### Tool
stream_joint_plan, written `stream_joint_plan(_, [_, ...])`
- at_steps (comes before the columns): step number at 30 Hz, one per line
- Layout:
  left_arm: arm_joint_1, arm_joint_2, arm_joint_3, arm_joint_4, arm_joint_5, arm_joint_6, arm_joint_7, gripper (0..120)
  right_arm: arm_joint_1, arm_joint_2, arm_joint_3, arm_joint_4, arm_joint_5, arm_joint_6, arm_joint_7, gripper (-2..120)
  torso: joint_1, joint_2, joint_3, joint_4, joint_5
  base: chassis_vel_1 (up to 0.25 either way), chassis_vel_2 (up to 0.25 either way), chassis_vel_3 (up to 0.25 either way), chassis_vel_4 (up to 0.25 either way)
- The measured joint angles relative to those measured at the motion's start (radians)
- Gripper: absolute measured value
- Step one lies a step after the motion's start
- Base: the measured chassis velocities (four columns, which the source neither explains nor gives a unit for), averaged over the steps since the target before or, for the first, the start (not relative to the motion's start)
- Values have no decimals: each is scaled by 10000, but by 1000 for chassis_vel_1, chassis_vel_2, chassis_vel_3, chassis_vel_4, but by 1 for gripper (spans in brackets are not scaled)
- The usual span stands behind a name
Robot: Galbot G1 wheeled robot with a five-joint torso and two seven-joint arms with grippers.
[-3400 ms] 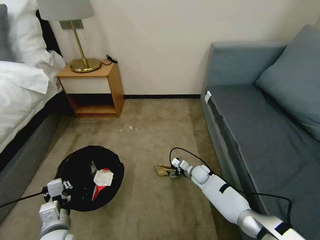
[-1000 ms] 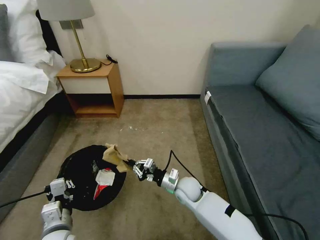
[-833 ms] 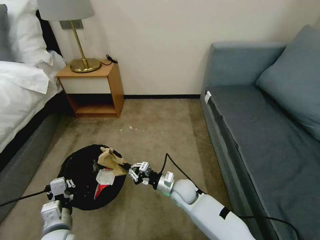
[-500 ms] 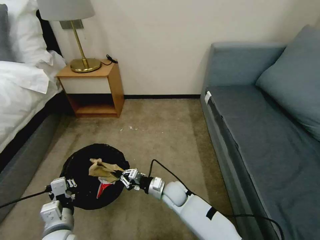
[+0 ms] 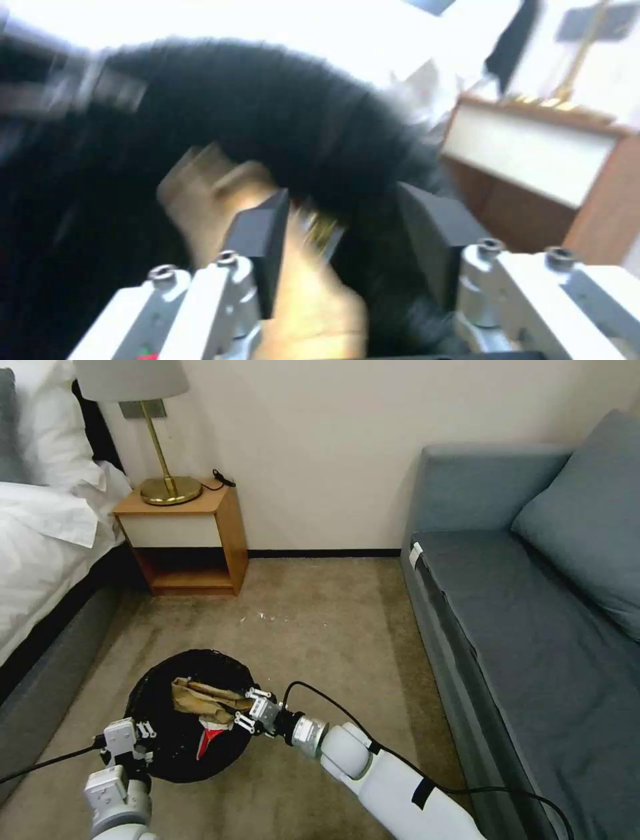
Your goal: Pick up the trash bin, then pick up the garbage on the floor and place it into the trash bin.
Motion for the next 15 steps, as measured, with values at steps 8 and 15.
stream_joint_plan(8, [-148, 102, -174, -119, -1707, 338, -244, 4, -490, 8, 1340, 1529, 1277, -259, 1319, 76, 0, 0, 0, -1, 0, 0, 0, 0, 0])
stream_joint_plan(15, [-529, 228, -354, -485, -5990, 1079, -2684, 4, -1903, -426, 3165, 3119, 583, -362, 2033, 99, 0, 0, 0, -3, 1, 0, 0, 0, 0])
